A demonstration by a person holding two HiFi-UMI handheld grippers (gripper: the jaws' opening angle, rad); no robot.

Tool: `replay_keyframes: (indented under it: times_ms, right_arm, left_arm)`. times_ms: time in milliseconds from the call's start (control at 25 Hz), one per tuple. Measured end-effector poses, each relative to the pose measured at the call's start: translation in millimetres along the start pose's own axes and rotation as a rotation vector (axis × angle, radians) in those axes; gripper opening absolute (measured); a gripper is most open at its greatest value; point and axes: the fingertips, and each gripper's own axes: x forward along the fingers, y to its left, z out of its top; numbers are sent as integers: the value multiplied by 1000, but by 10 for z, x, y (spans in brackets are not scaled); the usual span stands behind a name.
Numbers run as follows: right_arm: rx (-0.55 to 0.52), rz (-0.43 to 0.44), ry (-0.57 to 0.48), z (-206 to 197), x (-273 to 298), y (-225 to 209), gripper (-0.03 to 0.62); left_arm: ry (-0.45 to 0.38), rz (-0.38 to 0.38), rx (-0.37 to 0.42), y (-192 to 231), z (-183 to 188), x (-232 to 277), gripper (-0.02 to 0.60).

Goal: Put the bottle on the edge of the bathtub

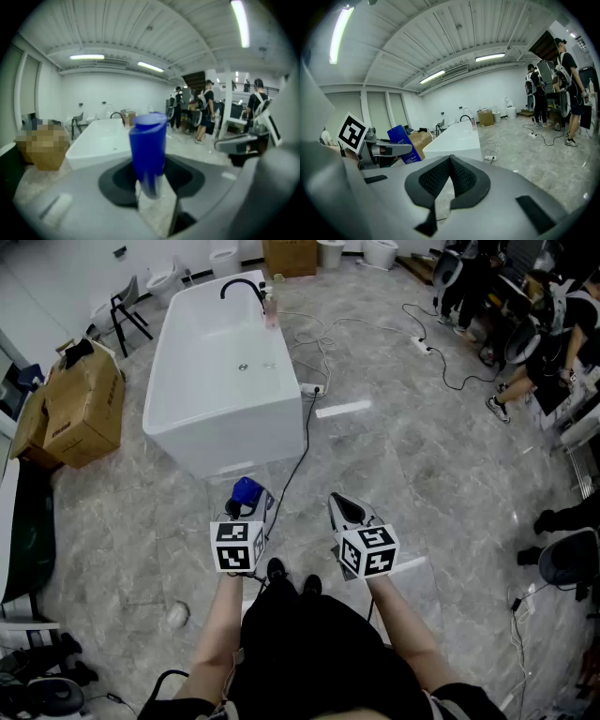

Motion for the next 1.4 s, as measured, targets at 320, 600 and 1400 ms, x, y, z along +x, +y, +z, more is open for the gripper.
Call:
replay_keyframes:
  times_ms: [320,600,1400]
  right_arm:
    - [-4,11,-1,-29,-27,-2,3]
    - [11,33,-9,33,27,-21,3]
    - [60,37,22,556,1274,-520,3]
  left_arm:
    - [-13,0,-3,-47,56,39,167]
    - [-20,-1,1,-23,146,130,167]
    - [20,-45,-39,626,533,1512,167]
